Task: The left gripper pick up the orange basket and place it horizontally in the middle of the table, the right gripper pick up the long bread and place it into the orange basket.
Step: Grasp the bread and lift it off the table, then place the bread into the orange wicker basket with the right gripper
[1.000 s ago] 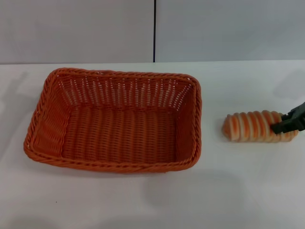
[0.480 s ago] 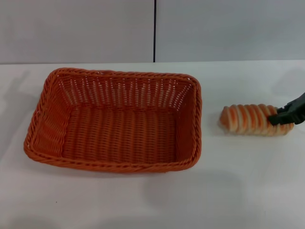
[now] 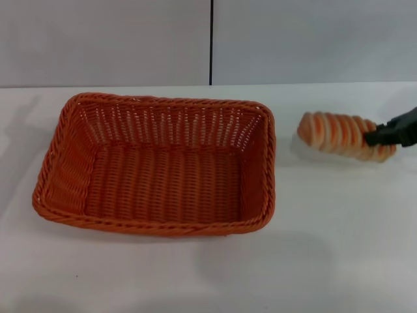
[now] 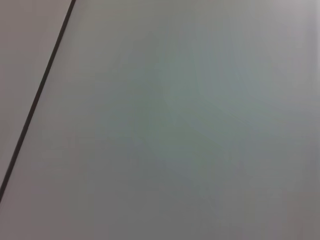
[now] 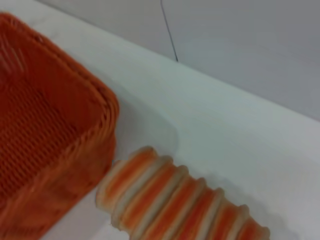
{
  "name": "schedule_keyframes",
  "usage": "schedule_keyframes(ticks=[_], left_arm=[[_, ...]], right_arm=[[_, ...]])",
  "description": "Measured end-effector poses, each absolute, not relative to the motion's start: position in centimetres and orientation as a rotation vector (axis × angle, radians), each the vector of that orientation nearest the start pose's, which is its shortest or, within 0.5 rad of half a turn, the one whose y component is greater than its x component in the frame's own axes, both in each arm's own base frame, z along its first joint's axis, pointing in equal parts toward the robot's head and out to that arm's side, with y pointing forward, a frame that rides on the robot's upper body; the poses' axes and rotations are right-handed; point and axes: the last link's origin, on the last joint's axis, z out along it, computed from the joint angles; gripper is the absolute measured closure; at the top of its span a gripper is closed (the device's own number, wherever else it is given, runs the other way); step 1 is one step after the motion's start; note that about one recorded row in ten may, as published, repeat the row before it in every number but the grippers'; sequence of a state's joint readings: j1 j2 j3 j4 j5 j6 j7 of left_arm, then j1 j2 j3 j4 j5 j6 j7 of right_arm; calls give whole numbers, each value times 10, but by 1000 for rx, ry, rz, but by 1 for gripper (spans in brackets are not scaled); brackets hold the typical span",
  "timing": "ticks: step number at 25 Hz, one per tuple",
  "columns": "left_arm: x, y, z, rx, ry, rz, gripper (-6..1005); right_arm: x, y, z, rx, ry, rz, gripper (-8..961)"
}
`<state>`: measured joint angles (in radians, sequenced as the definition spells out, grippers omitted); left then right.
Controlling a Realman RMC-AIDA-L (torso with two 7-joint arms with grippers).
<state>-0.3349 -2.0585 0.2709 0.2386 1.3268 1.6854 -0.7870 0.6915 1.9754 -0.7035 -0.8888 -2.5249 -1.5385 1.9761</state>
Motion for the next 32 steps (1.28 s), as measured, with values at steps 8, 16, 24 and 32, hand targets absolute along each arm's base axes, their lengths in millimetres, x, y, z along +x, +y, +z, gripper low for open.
schedule_keyframes(ticks=[8, 16, 24, 32], left_arm=[[-329, 281, 70, -1623, -443, -1208, 215], [-329, 283, 70, -1620, -446, -1207, 214], [-331, 282, 70, -1616, -453, -1197, 214], [-331, 283, 68, -1625, -460, -1186, 214]], right_arm=[[247, 382, 81, -2531, 951, 150, 797], [191, 385, 82, -2576, 808, 573, 808], [143, 386, 19, -2792, 648, 668, 815], [120, 379, -25, -2942, 560, 709, 823]])
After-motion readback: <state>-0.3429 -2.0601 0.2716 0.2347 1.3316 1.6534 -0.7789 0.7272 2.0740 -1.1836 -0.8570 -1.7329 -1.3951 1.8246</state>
